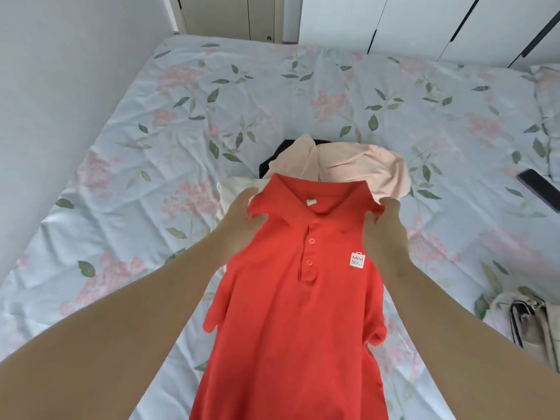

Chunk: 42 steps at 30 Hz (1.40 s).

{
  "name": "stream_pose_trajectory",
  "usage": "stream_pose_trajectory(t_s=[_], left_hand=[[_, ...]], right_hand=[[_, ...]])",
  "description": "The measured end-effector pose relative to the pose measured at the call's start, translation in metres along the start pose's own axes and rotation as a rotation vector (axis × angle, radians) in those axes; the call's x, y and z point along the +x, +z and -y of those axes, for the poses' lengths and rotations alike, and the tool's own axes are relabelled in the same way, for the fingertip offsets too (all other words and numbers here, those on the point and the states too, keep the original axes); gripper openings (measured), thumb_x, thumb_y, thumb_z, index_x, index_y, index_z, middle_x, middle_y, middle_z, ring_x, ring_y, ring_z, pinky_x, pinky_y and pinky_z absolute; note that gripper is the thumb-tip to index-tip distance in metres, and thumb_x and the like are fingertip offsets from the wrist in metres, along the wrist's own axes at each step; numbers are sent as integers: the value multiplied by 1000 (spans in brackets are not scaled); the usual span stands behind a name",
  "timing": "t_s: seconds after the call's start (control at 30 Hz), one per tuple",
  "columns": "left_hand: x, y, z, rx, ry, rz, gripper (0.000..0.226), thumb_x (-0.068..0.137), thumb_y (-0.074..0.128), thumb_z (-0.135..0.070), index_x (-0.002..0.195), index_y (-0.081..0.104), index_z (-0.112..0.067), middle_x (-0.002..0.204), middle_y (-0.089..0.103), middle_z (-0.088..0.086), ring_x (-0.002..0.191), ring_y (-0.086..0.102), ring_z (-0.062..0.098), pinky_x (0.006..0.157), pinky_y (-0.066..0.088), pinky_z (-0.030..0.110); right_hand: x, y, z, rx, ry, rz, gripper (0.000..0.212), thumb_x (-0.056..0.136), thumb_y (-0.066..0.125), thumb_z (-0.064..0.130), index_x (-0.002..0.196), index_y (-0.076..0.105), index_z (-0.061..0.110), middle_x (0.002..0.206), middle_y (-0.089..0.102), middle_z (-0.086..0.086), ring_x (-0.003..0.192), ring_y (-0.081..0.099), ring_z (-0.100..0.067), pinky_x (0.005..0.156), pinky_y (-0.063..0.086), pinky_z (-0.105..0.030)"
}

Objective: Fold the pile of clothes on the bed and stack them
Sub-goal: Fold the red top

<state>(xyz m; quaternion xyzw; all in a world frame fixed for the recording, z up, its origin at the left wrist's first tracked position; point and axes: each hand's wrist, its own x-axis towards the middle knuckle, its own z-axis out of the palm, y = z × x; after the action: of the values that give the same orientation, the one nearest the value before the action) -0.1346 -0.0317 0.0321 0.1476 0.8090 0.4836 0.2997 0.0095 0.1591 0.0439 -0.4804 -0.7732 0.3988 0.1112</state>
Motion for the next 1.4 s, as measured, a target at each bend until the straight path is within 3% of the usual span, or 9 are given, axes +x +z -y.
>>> stream_pose_trajectory(t_s=[0.13,0.23,0.43,0.67,0.77,0.87,1.0,1.23,1.4], left_hand=[[6,1,51,115,-143,-89,64,94,49,-11,148,21,-28,153,16,-3,127,41,19,98,44,39],[-6,-5,98,223,-329,-278,47,94,45,-14,140,37,-21,143,36,6,95,53,19,72,43,29],[-14,-6,169,152,-663,-301,45,97,35,-38,136,42,-15,125,52,9,104,53,29,85,45,39],[1,-3,185,-20,-813,-154,47,89,45,-61,81,59,-17,86,60,1,88,58,23,81,48,34],[2,-1,179,23,-791,35,42,87,51,-59,90,63,-19,86,63,0,77,59,17,61,47,27],[0,5,178,119,-686,176,32,85,61,-46,100,58,-18,92,62,-1,82,60,16,66,48,28],[-7,16,178,95,-625,199,32,80,72,-36,106,60,-21,101,64,-2,88,60,15,76,46,27],[-20,-30,173,-62,-327,-265,19,85,68,-27,81,50,-23,78,56,-4,68,54,11,58,42,25],[-6,-74,175,-584,-223,-604,10,89,64,-17,89,54,-20,81,60,0,68,57,11,64,49,32]], right_hand=[[-13,35,-23,-244,-75,200,69,93,43,14,151,7,26,159,8,0,143,20,-26,110,29,-46],[-43,74,-52,-359,-44,431,66,92,43,13,150,14,26,158,12,-4,141,23,-28,111,29,-41],[-84,143,-96,-323,202,740,74,91,46,17,151,5,29,158,3,-12,143,20,-27,115,21,-35],[-73,170,-111,-304,368,775,83,86,56,24,150,5,37,159,-4,-8,142,19,-35,115,22,-41],[-74,179,-107,-384,400,777,86,85,53,21,149,-1,39,158,-12,-6,142,13,-41,116,21,-43],[-77,184,-103,-426,418,774,88,83,48,18,148,-6,42,157,-19,-4,142,3,-44,112,28,-49],[-79,179,-93,-355,486,752,90,83,50,15,148,-4,46,156,-21,6,142,1,-40,72,56,-44],[-81,172,-87,-254,520,755,91,81,51,8,148,1,44,156,-21,8,143,12,-36,78,57,-48],[-84,172,-85,-227,528,742,92,80,54,9,148,3,45,156,-20,8,143,12,-34,84,54,-52]])
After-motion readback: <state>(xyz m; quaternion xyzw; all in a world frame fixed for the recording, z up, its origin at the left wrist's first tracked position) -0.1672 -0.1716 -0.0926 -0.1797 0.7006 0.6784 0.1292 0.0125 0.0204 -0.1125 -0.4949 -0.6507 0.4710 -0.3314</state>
